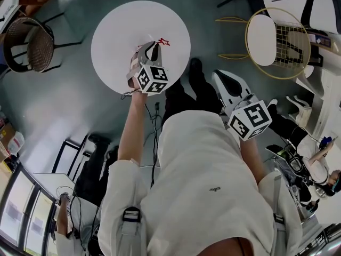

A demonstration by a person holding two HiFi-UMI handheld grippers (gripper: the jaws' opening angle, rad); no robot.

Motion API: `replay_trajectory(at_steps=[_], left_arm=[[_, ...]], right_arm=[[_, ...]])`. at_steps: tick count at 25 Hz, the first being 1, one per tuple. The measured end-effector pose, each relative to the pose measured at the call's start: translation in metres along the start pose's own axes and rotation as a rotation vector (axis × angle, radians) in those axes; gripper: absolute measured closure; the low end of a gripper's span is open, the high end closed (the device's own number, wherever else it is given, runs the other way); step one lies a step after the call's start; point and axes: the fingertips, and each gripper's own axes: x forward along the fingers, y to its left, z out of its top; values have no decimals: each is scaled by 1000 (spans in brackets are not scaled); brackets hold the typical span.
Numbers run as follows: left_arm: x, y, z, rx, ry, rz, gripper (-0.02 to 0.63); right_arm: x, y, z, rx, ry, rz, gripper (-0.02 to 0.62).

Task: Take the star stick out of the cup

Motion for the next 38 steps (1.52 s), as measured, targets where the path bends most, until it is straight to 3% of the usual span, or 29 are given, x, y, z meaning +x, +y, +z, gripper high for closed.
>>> replay_trajectory(at_steps=[38], left_arm=[[7,6,3,31,18,38,580]], right_arm=[[-1,-7,1,12,-4,-18,589]])
